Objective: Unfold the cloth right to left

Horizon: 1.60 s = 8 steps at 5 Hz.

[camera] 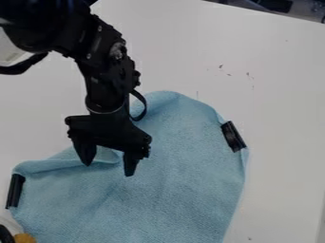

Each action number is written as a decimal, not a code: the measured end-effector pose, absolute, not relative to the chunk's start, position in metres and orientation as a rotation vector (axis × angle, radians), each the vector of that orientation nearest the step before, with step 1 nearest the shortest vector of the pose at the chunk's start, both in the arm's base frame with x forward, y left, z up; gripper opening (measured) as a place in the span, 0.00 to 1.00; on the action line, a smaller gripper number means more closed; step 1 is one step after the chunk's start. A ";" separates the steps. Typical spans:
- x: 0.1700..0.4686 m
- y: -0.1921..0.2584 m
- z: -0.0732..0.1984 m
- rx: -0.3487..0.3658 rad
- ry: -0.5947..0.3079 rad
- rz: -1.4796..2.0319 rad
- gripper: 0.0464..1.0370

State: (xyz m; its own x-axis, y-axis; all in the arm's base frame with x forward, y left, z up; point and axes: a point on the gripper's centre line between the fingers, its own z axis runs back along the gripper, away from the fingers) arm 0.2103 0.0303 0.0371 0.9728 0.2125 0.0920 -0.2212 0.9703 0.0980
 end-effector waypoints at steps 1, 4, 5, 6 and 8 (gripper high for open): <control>0.208 0.031 0.033 0.116 -0.056 0.215 0.96; 0.291 0.069 0.071 0.263 -0.070 0.028 0.96; 0.302 0.073 0.061 0.227 -0.051 0.007 0.96; 0.300 0.068 0.052 0.191 -0.059 0.035 0.96; 0.294 0.059 0.032 0.131 -0.043 0.036 0.64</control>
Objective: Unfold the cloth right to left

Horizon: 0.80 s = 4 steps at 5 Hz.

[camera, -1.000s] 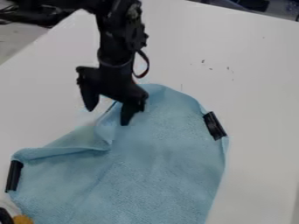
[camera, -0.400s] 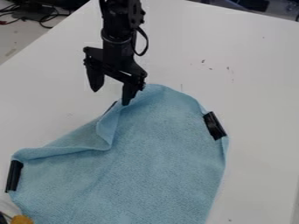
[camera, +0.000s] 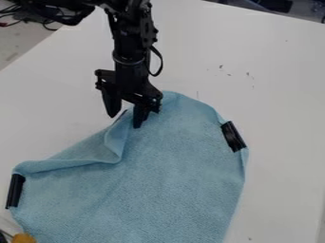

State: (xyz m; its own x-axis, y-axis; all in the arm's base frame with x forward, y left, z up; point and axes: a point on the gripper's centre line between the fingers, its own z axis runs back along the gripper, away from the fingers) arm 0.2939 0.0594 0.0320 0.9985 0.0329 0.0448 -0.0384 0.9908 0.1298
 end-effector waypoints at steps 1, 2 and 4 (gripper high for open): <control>0.296 0.061 0.029 0.127 -0.058 0.026 0.33; 0.295 0.064 0.028 0.122 -0.053 0.012 0.11; 0.311 0.077 0.048 0.191 -0.064 -0.064 0.01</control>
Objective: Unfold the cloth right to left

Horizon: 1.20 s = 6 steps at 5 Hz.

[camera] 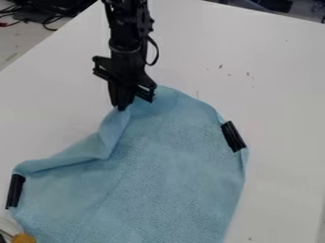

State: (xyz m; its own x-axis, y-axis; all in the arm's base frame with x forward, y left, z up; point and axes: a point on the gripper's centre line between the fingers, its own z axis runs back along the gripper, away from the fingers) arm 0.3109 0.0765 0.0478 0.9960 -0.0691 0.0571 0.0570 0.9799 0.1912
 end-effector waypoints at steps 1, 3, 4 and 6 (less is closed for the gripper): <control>0.343 0.099 0.053 0.228 -0.068 -0.194 0.01; 0.380 0.123 0.033 0.187 -0.105 -0.314 0.03; 0.381 0.129 0.026 0.162 -0.126 -0.315 0.19; 0.377 0.132 0.019 0.184 -0.134 -0.350 0.76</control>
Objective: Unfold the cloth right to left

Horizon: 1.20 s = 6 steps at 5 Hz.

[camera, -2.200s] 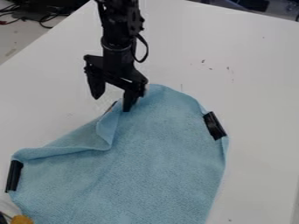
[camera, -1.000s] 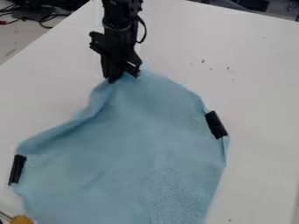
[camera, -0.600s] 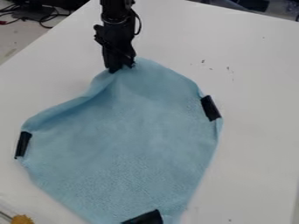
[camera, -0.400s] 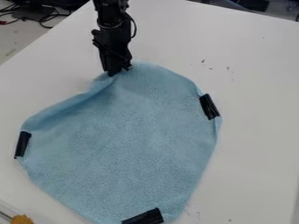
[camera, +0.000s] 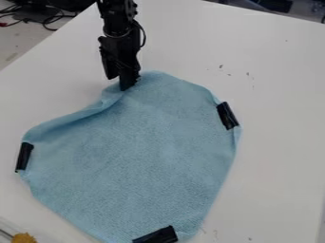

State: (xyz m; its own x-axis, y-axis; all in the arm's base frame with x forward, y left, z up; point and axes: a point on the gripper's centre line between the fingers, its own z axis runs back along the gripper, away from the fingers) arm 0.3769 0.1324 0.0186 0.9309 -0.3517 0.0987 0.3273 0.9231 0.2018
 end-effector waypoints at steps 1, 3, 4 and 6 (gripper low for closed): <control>0.375 0.144 0.019 0.210 -0.143 -0.357 0.97; 0.386 0.175 0.036 0.273 -0.197 -0.384 0.96; 0.399 0.192 0.032 0.282 -0.224 -0.427 0.96; 0.410 0.193 0.044 0.211 -0.205 -0.346 0.96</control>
State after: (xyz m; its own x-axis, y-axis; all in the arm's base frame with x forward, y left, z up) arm 0.4099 0.1928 0.0444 0.9206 -0.3553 0.1621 0.3128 0.9193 0.2387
